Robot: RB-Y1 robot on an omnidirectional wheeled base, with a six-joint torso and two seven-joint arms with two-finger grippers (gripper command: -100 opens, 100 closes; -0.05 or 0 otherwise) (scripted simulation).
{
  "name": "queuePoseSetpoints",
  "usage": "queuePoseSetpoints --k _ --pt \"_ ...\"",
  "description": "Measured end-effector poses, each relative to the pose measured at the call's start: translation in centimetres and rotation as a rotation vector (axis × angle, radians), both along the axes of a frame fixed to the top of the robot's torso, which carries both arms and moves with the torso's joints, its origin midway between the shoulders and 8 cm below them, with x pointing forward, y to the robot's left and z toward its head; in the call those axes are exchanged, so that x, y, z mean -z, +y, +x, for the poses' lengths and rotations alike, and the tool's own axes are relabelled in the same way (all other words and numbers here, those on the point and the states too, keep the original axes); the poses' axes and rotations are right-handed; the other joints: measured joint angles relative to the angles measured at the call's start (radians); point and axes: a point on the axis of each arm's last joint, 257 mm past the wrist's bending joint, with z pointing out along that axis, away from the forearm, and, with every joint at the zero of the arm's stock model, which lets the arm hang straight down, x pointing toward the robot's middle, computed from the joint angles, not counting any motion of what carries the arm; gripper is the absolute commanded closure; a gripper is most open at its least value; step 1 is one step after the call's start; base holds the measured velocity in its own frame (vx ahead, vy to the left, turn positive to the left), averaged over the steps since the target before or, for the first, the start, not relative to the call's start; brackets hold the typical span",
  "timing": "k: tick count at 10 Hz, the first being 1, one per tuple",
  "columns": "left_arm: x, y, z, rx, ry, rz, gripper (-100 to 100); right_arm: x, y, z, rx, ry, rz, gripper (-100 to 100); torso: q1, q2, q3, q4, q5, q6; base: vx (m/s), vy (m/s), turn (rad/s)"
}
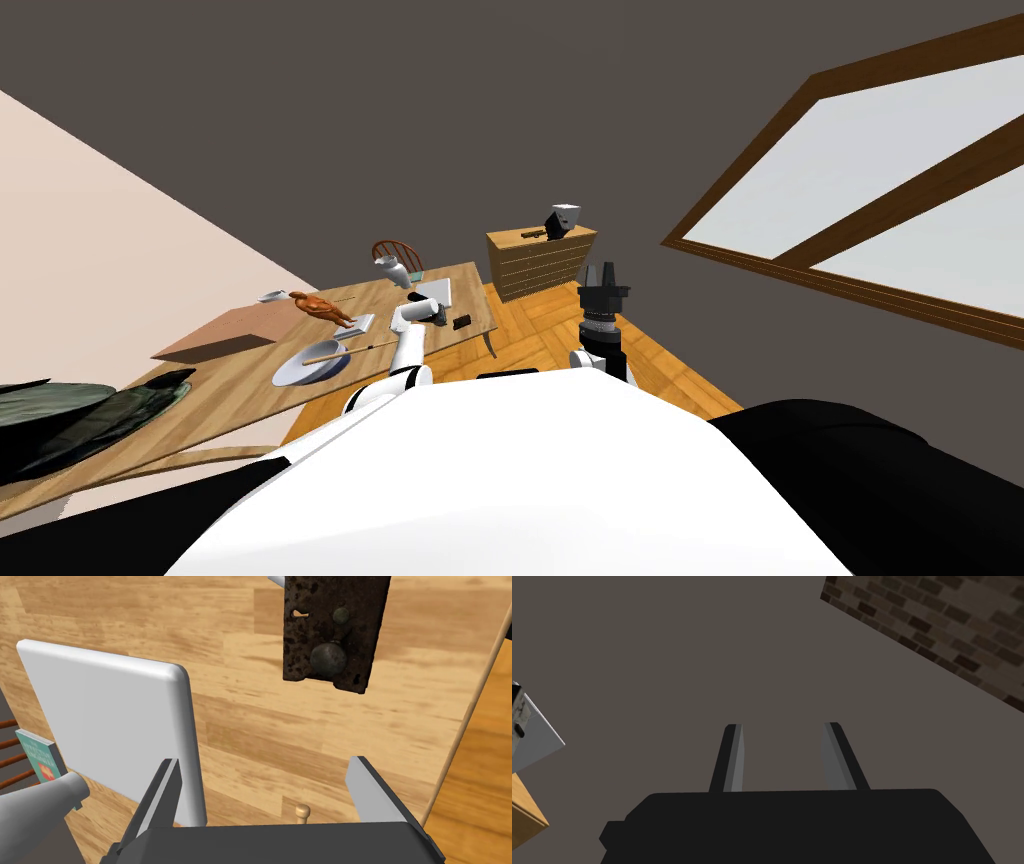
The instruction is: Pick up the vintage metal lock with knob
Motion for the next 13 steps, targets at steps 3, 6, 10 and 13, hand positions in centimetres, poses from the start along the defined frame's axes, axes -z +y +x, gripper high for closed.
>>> queuePoseSetpoints --k 3,6,10,13 --pt "2.6 -1.7 -1.7 0.025 0.113 -0.030 -100 0.0 0.0 0.0 0.000 0.000 0.000 0 0.000 -0.001 0.000 0.000 0.000 0.000 0.041 0.035 -0.151" --pt "3.9 -2.6 -3.2 0.043 0.200 -0.050 -100 0.0 0.0 0.0 0.000 0.000 0.000 0 0.000 0.000 0.000 0.000 0.000 -0.001 0.036 0.026 -0.092" --pt "5.6 -3.5 -6.2 0.065 0.340 -0.078 -100 0.0 0.0 0.0 0.000 0.000 0.000 0 0.000 -0.001 -0.001 0.000 0.000 -0.001 0.050 0.039 -0.109" --pt "6.6 -3.8 -7.7 0.069 0.395 -0.088 0 0.0 0.0 0.0 0.000 0.000 0.000 0 -0.002 0.001 0.001 0.000 0.000 -0.001 0.014 0.010 -0.014"
